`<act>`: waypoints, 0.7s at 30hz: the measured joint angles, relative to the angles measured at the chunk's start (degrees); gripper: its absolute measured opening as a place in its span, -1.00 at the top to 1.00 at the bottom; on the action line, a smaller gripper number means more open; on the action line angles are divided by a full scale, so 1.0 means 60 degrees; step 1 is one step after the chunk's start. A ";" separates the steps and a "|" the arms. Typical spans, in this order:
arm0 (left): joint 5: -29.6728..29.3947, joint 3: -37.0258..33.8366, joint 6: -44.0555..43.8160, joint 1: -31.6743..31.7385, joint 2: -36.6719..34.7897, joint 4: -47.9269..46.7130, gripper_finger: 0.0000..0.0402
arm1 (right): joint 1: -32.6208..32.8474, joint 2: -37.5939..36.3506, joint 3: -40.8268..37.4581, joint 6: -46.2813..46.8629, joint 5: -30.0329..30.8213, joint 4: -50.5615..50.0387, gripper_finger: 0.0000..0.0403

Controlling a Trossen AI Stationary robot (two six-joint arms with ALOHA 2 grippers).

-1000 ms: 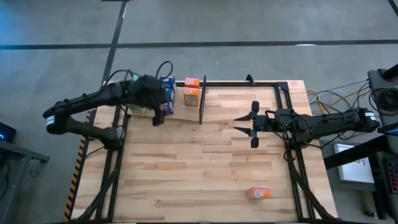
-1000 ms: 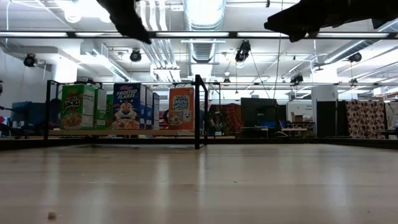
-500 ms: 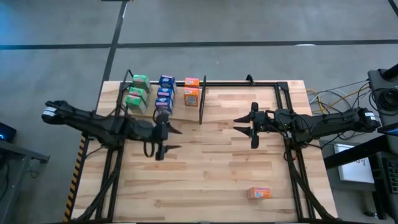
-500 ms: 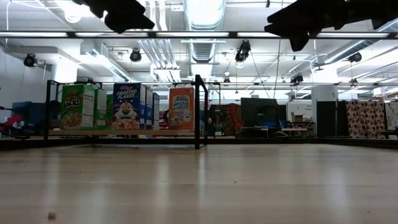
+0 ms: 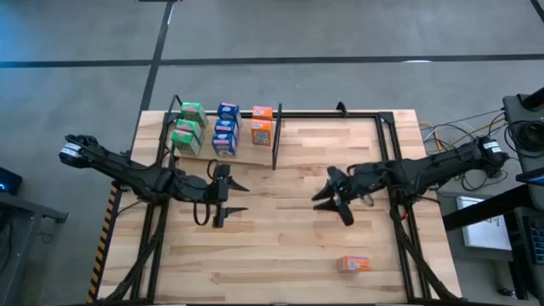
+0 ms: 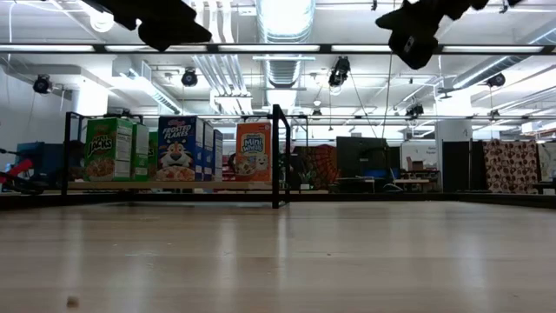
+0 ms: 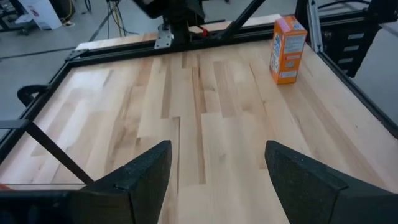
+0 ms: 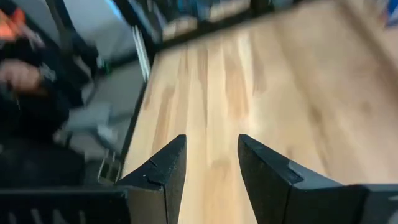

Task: Stack cereal on shelf
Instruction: Put the orange cereal box on the shelf aligned with the orange cereal boxes

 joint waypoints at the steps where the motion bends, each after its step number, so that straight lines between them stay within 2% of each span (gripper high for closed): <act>1: 0.0002 0.0064 -0.0001 0.0000 -0.0005 -0.0120 -0.21 | 0.0160 0.0242 0.0377 0.0094 0.0020 -0.0589 0.33; 13: -0.0004 0.0668 -0.0096 0.0000 -0.0053 -0.1587 -0.21 | 0.1373 0.2970 0.4478 0.2361 0.0277 -0.7877 0.33; 17: -0.0070 0.0693 -0.0013 0.0000 -0.0106 -0.1625 -0.21 | 0.1863 0.3512 0.5278 0.2748 0.0226 -0.9353 0.33; 21: -0.0127 0.0693 -0.0023 0.0000 -0.0109 -0.1629 -0.21 | 0.2638 0.3863 0.5792 0.3072 0.0167 -1.0046 0.33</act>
